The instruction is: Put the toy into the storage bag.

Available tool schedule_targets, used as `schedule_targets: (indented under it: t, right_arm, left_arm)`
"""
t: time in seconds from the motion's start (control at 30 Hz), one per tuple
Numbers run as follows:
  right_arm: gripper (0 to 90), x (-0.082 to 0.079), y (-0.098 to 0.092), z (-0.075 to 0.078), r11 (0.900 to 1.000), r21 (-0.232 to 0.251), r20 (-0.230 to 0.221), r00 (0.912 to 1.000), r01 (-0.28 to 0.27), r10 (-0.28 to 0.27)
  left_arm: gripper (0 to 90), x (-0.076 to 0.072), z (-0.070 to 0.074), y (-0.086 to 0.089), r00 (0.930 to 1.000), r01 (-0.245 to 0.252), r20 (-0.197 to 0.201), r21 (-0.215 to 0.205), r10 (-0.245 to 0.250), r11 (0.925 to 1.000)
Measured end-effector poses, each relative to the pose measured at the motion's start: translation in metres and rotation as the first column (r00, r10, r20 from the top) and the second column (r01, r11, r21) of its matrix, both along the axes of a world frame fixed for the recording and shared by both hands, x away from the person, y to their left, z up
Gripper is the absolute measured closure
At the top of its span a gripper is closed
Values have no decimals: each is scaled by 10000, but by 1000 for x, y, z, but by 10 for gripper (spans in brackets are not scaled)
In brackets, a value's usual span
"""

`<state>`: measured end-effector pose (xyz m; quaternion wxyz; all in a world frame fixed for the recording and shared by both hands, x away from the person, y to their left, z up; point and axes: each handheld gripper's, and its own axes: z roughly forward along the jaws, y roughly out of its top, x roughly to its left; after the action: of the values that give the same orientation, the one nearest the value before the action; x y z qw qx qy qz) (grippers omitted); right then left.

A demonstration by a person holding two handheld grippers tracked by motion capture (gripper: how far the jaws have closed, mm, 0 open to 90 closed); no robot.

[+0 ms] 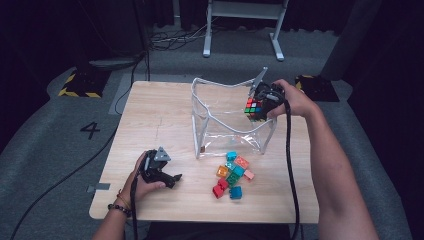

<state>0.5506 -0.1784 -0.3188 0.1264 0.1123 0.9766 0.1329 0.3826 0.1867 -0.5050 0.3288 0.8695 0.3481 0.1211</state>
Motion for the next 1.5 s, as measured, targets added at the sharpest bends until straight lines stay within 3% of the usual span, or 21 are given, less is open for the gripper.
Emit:
schedule_targets:
  t: [0.4,0.6,0.93,1.1,1.33,1.4,1.5]
  right_arm:
    - [337,0,2,-5,9998,-218,80,10000,-19,21]
    - [330,0,1,-6,9997,114,147,9996,220,-222]
    - [380,-2,-2,-10,9969,778,204,9997,88,-104]
    - [380,-4,-7,-10,9887,1488,286,9994,157,-202]
    - [388,-8,-12,-6,9794,2020,921,9955,18,-208]
    - [396,-10,-15,-3,9699,2432,1281,9915,-86,-233]
    - [392,-14,-20,3,9554,2950,1441,9880,102,-550]
  left_arm:
    - [1,0,0,0,10000,7,7,9,-7,10000]
    - [1,0,0,0,10000,17,-11,-11,-17,10000]
    - [1,0,0,0,10000,10,-7,-5,-10,10000]
    - [1,0,0,0,10000,-28,-10,4,28,10000]
    - [1,0,0,0,10000,-3,-66,-16,3,10000]
    - [1,0,0,0,10000,-1,-66,-14,1,10000]
    - [1,0,0,0,10000,22,-49,-9,-22,10000]
